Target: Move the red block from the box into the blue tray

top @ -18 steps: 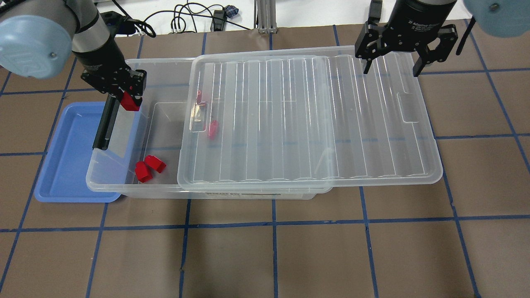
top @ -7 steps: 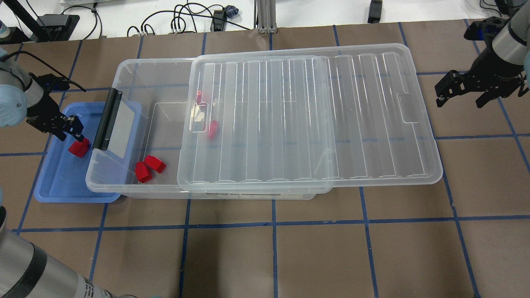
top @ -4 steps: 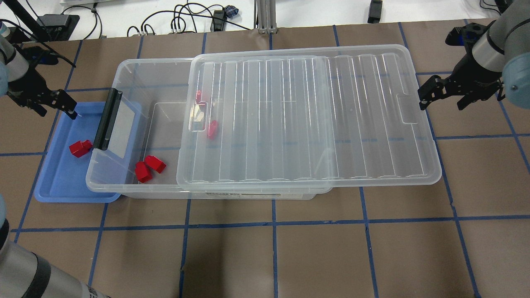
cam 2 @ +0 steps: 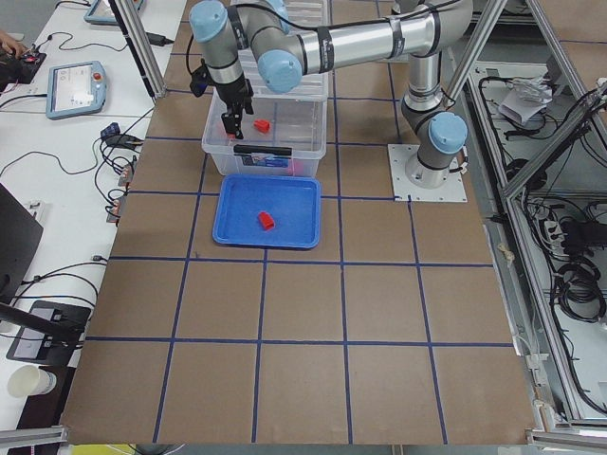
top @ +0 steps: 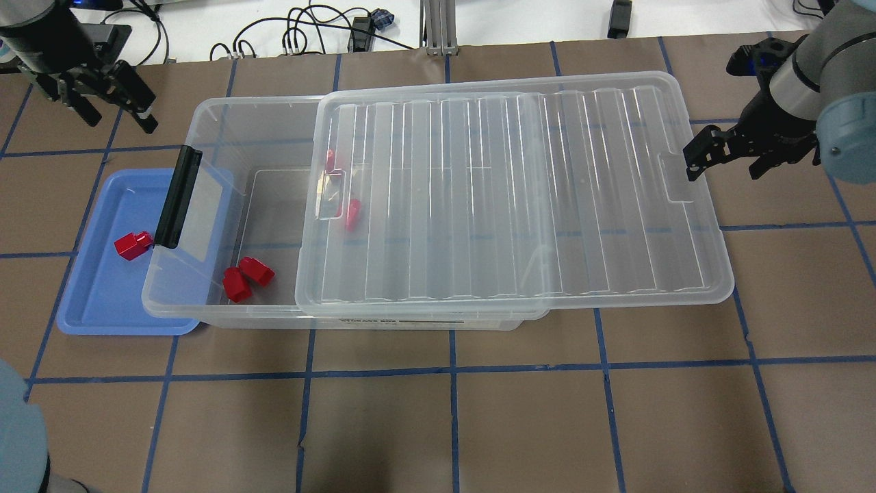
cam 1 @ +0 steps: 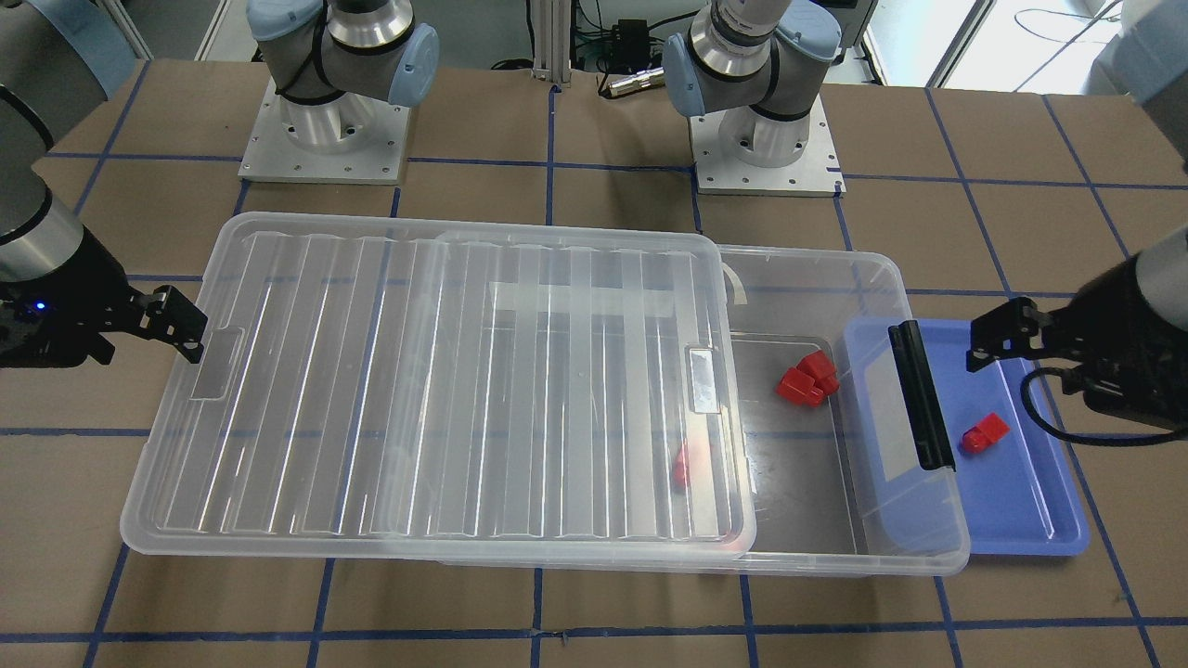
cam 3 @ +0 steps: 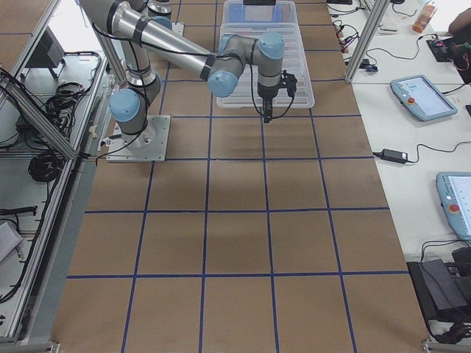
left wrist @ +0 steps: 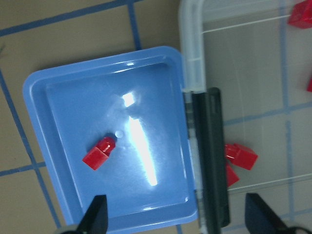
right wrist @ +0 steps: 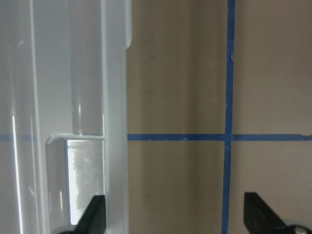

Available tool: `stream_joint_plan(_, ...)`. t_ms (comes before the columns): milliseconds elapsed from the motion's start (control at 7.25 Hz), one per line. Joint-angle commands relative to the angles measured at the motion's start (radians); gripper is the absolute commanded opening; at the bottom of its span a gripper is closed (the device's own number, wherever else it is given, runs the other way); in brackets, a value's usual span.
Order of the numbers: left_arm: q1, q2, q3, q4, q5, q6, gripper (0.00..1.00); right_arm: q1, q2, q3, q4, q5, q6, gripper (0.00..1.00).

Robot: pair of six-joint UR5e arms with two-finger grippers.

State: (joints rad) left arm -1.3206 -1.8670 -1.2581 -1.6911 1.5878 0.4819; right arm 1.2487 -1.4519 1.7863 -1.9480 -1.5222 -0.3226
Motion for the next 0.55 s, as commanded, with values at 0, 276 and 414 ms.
stream_joint_plan(0,-0.153,0.063,0.009,-0.031,-0.006,-0.213,1.0,-0.008,0.007,-0.071,0.076,0.002,0.008,1.0)
stream_joint_plan(276,-0.306,0.091,-0.003,-0.032,-0.005,-0.433,1.0,-0.012,0.045,-0.081,0.089,0.001,-0.006,1.0)
stream_joint_plan(414,-0.363,0.104,0.0,-0.033,-0.006,-0.507,1.0,-0.029,0.057,-0.068,0.063,-0.001,-0.012,1.0)
